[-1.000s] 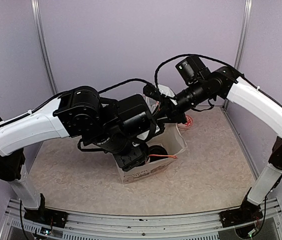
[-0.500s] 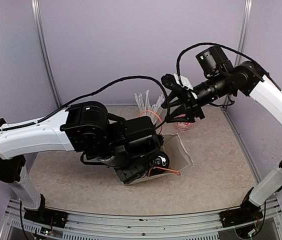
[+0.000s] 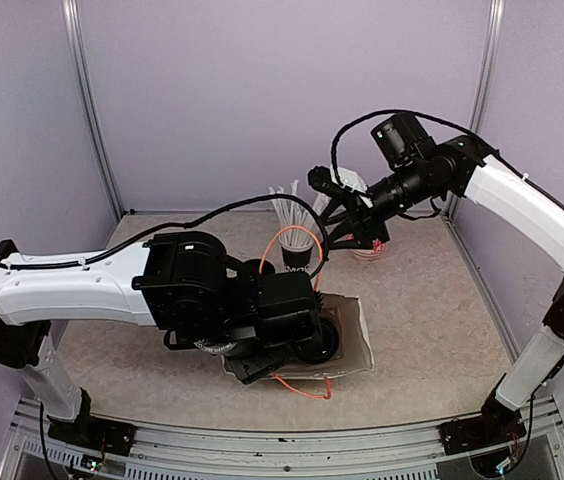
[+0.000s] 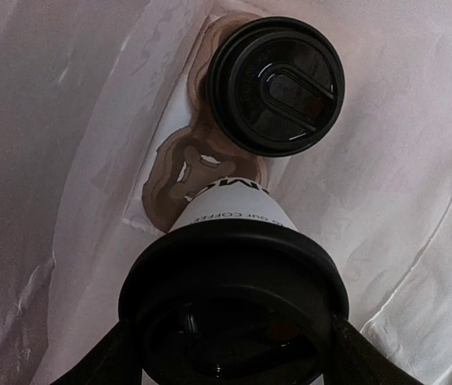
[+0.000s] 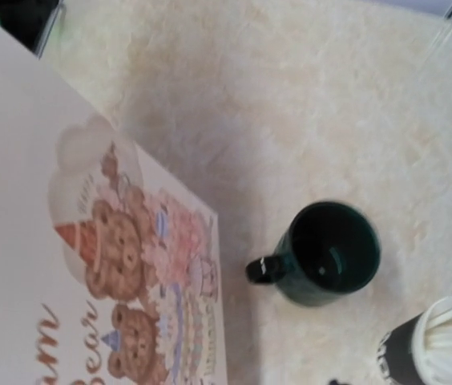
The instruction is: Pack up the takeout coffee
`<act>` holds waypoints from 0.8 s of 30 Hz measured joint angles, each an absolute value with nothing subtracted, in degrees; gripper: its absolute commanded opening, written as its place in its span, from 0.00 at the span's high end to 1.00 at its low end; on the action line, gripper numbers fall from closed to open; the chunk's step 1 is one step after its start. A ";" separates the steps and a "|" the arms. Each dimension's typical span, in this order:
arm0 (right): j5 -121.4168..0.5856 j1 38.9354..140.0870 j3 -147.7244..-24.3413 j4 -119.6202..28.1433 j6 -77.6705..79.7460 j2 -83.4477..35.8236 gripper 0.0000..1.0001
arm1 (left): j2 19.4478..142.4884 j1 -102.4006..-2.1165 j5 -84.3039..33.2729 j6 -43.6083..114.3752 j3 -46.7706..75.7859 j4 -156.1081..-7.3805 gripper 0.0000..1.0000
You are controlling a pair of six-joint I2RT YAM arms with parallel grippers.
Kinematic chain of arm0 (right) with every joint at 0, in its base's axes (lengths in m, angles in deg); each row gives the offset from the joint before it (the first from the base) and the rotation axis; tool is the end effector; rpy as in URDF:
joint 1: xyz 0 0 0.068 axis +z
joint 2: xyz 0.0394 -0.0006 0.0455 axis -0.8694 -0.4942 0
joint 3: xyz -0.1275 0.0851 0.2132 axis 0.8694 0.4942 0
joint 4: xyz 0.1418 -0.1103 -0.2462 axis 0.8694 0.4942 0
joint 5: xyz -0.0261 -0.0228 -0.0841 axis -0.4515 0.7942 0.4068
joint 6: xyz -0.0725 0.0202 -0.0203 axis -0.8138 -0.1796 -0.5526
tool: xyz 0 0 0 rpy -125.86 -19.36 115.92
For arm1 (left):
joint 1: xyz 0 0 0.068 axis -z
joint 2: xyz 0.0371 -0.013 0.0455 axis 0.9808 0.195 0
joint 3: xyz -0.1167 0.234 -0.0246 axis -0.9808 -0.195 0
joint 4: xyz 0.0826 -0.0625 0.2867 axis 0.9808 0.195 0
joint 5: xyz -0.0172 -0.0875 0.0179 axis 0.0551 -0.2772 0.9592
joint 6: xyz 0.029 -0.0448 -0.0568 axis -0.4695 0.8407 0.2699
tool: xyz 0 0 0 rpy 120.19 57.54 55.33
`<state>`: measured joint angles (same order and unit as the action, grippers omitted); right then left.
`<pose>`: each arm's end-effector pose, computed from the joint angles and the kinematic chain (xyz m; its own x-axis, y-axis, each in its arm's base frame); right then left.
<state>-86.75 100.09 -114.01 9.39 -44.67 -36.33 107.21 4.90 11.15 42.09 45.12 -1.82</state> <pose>0.2856 0.2855 0.3835 0.0925 -0.6000 -0.7946 -0.9918 0.0153 -0.1271 0.0746 -0.3854 0.2985 -0.3726 0.8537 -0.3638 0.7849 0.4991 0.3673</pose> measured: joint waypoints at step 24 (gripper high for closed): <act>-80.72 99.96 -110.67 1.30 -46.35 -54.19 0.48 | 111.43 9.42 14.27 40.01 45.14 -1.82 0.37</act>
<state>-80.72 99.96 -110.67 1.30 -46.35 -54.19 111.43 9.42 14.27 40.01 45.14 -1.82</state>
